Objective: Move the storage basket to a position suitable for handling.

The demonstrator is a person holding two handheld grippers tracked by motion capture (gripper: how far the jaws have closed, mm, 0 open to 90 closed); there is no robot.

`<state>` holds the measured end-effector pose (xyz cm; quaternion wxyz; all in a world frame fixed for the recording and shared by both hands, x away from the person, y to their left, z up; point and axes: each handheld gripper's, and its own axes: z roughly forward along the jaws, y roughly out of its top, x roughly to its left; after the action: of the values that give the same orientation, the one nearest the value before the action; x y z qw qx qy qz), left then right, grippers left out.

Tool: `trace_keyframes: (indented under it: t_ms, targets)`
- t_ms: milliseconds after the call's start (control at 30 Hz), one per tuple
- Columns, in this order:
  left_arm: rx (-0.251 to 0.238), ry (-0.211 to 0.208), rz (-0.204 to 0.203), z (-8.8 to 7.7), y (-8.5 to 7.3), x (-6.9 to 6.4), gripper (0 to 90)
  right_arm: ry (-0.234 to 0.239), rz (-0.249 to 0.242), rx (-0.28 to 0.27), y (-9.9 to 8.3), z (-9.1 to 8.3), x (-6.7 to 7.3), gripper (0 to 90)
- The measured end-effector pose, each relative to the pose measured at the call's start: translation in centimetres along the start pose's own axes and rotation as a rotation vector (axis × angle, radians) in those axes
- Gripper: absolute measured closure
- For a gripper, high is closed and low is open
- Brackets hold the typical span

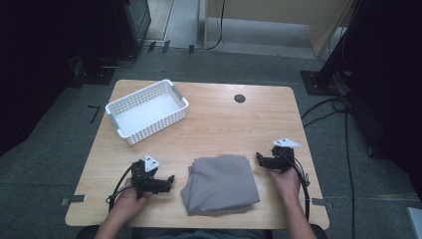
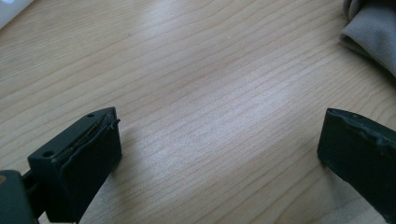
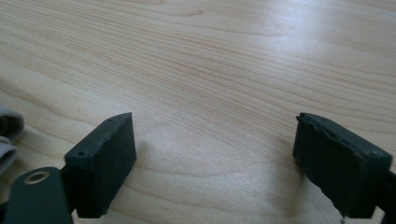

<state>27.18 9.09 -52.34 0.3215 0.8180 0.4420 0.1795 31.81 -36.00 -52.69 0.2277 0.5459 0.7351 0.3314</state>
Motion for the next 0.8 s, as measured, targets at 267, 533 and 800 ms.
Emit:
trace_keyframes:
  t_ms: [267, 533, 800]
  targets:
    - [0.0, 0.0, 0.0, 0.0, 0.0, 0.0, 0.0, 0.002, -0.004, -0.002, 0.01, -0.01, 0.02, 13.6]
    - [0.0, 0.0, 0.0, 0.0, 0.0, 0.0, 0.0, 0.009, -0.002, -0.011, 0.03, -0.04, 0.01, 18.9]
    - [0.0, 0.0, 0.0, 0.0, 0.0, 0.0, 0.0, 0.072, 0.061, 0.047, 0.79, -0.78, -0.39, 35.4]
